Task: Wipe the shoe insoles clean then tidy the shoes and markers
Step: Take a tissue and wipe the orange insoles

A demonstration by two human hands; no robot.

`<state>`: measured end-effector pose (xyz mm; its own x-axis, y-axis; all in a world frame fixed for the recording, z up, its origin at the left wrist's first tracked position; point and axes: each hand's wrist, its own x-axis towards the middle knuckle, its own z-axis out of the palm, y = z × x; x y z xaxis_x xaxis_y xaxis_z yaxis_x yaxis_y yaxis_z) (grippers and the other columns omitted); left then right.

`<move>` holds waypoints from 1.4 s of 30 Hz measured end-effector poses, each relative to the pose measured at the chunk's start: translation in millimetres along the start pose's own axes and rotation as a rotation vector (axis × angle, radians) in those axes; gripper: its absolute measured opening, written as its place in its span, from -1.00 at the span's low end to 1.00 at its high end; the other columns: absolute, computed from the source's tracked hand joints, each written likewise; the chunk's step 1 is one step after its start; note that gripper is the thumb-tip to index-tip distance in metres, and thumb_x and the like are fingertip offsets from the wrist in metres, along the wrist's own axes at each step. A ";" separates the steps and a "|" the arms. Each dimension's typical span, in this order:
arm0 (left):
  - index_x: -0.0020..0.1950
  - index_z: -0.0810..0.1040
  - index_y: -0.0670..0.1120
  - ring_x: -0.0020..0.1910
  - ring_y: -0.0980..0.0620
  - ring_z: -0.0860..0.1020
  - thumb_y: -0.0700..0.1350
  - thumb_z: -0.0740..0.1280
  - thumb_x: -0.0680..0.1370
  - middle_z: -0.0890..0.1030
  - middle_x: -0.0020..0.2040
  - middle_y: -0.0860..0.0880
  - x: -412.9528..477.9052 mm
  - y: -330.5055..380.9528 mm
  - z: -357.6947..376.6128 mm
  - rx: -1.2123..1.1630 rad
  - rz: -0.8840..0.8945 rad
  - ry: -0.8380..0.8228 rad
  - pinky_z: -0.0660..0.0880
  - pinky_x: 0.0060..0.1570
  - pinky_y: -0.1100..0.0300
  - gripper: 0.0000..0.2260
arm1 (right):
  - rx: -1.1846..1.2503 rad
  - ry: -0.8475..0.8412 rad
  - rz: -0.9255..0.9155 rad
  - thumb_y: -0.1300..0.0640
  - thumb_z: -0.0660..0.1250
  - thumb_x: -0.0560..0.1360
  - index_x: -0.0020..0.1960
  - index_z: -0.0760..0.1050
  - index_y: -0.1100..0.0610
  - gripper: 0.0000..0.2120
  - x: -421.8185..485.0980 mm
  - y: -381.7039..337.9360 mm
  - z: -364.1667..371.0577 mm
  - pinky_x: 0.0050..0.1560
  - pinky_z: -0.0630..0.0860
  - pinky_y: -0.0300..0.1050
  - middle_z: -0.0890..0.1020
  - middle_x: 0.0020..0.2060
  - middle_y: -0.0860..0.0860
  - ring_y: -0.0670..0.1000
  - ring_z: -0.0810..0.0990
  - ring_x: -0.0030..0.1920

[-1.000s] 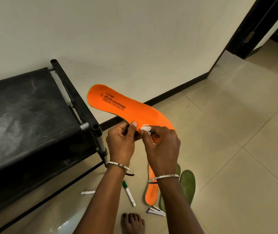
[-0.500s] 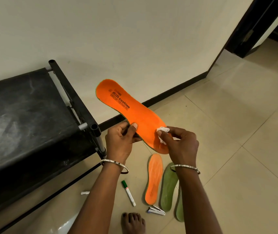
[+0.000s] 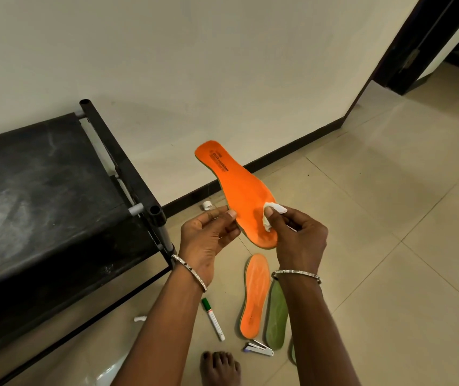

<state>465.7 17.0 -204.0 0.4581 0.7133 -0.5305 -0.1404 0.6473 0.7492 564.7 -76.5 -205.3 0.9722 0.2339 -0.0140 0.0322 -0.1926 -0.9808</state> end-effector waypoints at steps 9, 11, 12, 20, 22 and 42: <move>-0.05 0.69 -0.15 -0.23 0.02 0.69 -0.25 0.45 0.52 0.72 -0.11 -0.13 -1.8 2.6 -2.5 0.158 0.068 -0.019 0.61 -0.23 0.22 -0.95 | -0.494 -0.106 -0.439 0.06 0.55 0.41 -0.03 0.71 0.04 -0.84 -6.0 3.2 7.8 0.01 0.50 0.00 0.63 0.06 0.00 0.05 0.51 0.07; -0.07 0.70 -0.16 -0.23 0.03 0.69 -0.26 0.43 0.53 0.72 -0.13 -0.13 -3.3 3.4 -2.3 0.151 0.064 -0.039 0.62 -0.23 0.21 -0.95 | -0.440 -0.194 -0.512 0.13 0.52 0.43 -0.03 0.71 0.03 -0.88 -9.8 1.2 11.9 -0.04 0.57 0.04 0.68 -0.07 -0.02 0.02 0.59 -0.05; -0.08 0.70 -0.17 -0.23 0.03 0.69 -0.27 0.42 0.53 0.72 -0.14 -0.12 -4.3 4.4 -2.5 0.137 0.059 -0.044 0.62 -0.22 0.21 -0.94 | -0.405 -0.245 -0.526 0.15 0.51 0.45 -0.03 0.71 0.03 -0.89 -11.4 0.5 12.6 -0.07 0.59 0.03 0.69 -0.11 -0.03 -0.01 0.61 -0.10; -0.10 0.67 -0.21 -0.31 0.00 0.69 -0.32 0.46 0.48 0.71 -0.22 -0.15 -4.9 12.0 -6.0 0.013 0.004 0.063 0.65 -0.28 0.16 -0.95 | -0.454 -0.516 -0.596 0.20 0.53 0.42 -0.06 0.73 -0.01 -0.84 -7.1 -8.5 -2.1 -0.13 0.60 -0.02 0.71 -0.18 -0.10 -0.07 0.63 -0.19; -0.11 0.67 -0.21 -0.31 -0.01 0.69 -0.32 0.46 0.48 0.71 -0.22 -0.15 -6.1 11.6 -5.3 0.026 -0.005 0.061 0.66 -0.26 0.15 -0.96 | -0.472 -0.442 -0.619 0.22 0.53 0.41 -0.08 0.73 0.01 -0.85 -8.6 -8.7 1.2 -0.14 0.61 0.00 0.72 -0.19 -0.09 -0.06 0.64 -0.19; -0.15 0.66 -0.23 -0.29 -0.03 0.70 -0.33 0.40 0.51 0.71 -0.22 -0.16 -10.2 9.1 -1.5 0.121 0.074 0.048 0.66 -0.24 0.15 -0.93 | -0.384 -0.336 -0.548 0.18 0.51 0.42 -0.04 0.73 0.04 -0.87 -18.1 -12.0 11.4 -0.10 0.64 -0.04 0.73 -0.18 -0.06 -0.10 0.67 -0.20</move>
<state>458.5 16.0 -192.4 0.4071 0.7717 -0.4886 -0.0642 0.5578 0.8275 544.1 -67.5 -195.5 0.6719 0.6590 0.3380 0.6302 -0.2690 -0.7283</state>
